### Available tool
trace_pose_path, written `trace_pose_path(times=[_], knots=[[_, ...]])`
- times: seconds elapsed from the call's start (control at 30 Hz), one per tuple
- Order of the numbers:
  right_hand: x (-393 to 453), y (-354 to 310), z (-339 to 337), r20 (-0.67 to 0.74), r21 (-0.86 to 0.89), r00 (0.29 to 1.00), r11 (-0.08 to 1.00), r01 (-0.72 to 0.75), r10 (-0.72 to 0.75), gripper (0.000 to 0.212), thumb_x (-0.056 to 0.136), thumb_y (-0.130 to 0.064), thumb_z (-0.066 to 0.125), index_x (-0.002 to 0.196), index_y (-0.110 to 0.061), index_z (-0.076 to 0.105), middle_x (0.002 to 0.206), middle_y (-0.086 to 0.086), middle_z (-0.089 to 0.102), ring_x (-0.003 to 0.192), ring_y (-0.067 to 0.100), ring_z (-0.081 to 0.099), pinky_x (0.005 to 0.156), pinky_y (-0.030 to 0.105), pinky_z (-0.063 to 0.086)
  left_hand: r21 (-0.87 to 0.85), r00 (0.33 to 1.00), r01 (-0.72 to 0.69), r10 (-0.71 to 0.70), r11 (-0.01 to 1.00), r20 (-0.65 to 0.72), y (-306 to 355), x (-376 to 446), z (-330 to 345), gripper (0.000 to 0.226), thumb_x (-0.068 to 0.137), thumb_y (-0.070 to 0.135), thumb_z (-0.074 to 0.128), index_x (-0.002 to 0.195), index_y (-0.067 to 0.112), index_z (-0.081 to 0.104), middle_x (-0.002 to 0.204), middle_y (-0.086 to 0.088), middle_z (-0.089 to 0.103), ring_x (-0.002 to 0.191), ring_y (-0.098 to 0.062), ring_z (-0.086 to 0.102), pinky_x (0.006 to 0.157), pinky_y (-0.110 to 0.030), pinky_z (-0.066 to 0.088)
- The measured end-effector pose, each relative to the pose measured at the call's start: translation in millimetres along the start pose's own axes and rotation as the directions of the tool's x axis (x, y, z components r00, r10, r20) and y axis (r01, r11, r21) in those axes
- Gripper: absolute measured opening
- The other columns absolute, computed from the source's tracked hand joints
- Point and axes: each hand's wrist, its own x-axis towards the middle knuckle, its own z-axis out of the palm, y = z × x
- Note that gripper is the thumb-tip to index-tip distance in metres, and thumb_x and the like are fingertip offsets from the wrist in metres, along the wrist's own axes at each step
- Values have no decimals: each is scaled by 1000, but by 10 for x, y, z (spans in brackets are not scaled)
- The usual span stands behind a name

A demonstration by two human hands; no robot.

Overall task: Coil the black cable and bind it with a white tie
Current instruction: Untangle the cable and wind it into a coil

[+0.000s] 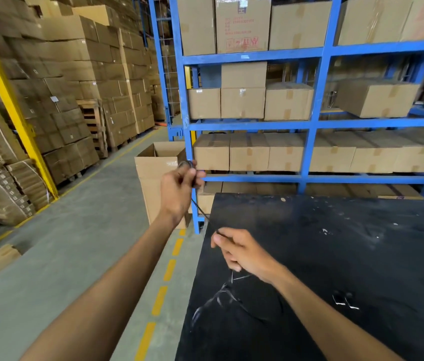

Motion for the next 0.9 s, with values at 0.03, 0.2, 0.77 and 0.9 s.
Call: trace_pose_path(times=[0.03,0.2,0.77,0.9], knots=[[2,-69,-55,19,-32,1000,999,26,-25,18,103,-18,49,92,-10,59,51,-13,36,41,6,32,43,20,33,263,997,-78,73,962,32,-107,-44,-12,21,98,3,46,87,0,64,72,-5,65,64,-15,59,68,-31,54],[111,-305,-392,-54,-279,997,960,34,-51,17,99,-21,56,100,-13,71,52,-11,43,42,4,34,41,18,29,650,890,-205,-137,731,435,-366,-250,-264,32,97,14,46,75,23,67,60,5,61,55,-8,55,64,-24,43],[104,501,202,-27,41,986,986,-164,165,32,105,-34,43,82,-18,60,56,-7,29,44,11,26,46,26,28,-578,966,234,-120,782,229,422,183,-534,38,105,21,25,101,7,60,61,5,48,52,-10,40,54,-21,40],[121,247,224,79,-15,993,996,-89,90,34,105,-34,42,82,-19,63,57,-5,26,48,10,20,45,24,20,-42,1000,-23,22,999,-21,196,231,-501,27,104,13,36,92,6,60,71,-2,59,58,-10,49,61,-22,46]])
